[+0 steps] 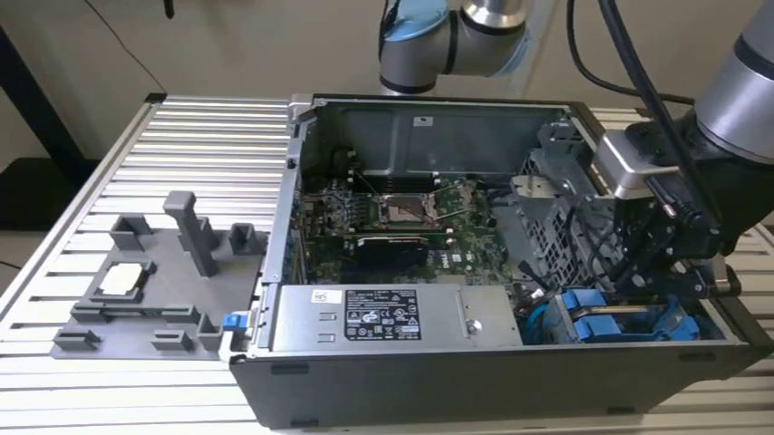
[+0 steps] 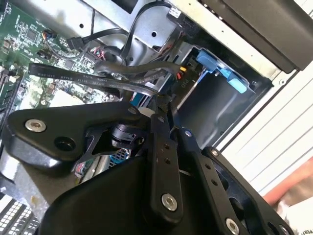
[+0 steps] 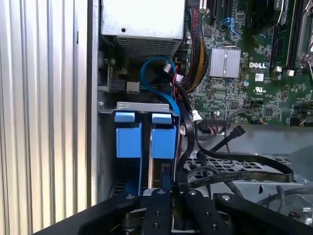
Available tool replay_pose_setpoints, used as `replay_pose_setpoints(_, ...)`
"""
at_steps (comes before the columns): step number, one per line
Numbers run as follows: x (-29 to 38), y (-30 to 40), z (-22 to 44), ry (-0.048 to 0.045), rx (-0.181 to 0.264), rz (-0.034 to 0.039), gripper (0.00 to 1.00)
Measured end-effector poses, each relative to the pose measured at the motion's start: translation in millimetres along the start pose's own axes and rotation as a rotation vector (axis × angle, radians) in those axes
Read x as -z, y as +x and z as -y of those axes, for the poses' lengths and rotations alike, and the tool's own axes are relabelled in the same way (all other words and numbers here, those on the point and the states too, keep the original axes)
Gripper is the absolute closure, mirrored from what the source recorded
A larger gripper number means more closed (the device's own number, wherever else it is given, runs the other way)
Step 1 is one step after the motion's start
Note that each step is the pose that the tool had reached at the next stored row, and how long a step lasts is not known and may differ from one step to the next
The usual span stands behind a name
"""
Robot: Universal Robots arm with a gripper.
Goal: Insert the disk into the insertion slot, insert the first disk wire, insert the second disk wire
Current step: 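Insert the second disk wire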
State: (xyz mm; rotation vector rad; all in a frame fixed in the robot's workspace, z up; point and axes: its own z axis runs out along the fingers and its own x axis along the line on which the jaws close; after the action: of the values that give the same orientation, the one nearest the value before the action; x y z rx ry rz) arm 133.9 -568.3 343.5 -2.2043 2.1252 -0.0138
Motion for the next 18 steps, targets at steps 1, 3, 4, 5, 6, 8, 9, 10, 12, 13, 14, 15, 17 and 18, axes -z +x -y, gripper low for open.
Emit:
replay_pose_setpoints(1,-0.1,0.4,0.3,-0.0001,-0.002,-0.0002,0.84)
replay_pose_setpoints(3,-0.4,1.2,0.6,-0.0002,-0.007,-0.0007,0.84)
replay_pose_setpoints(4,-0.5,1.6,0.7,-0.0003,-0.011,-0.0008,0.84)
replay_pose_setpoints(5,-0.7,1.9,0.8,-0.0003,-0.014,-0.001,0.84)
replay_pose_setpoints(6,-0.8,2.2,0.8,-0.0003,-0.018,-0.0013,0.84)
replay_pose_setpoints(8,-2.0,2.9,0.8,0.0004,-0.032,-0.0021,0.84)
replay_pose_setpoints(9,-2.9,2.9,0.8,0.0008,-0.04,-0.0027,0.84)
replay_pose_setpoints(10,-3.4,3.0,0.7,0.001,-0.043,-0.0029,0.84)
replay_pose_setpoints(12,-4.6,3.1,0.6,0.0012,-0.05,-0.0033,0.84)
replay_pose_setpoints(13,-5.3,3.2,0.5,0.0013,-0.052,-0.0037,0.84)
replay_pose_setpoints(14,-5.9,3.2,0.5,0.0015,-0.054,-0.0035,0.83)
replay_pose_setpoints(15,-6.2,3.3,0.5,0.0016,-0.055,-0.0037,0.83)
replay_pose_setpoints(17,-6.2,3.3,0.5,0.0015,-0.056,-0.0039,0.77)
replay_pose_setpoints(18,-6.3,3.5,0.4,0.001,-0.057,-0.0038,0.7)
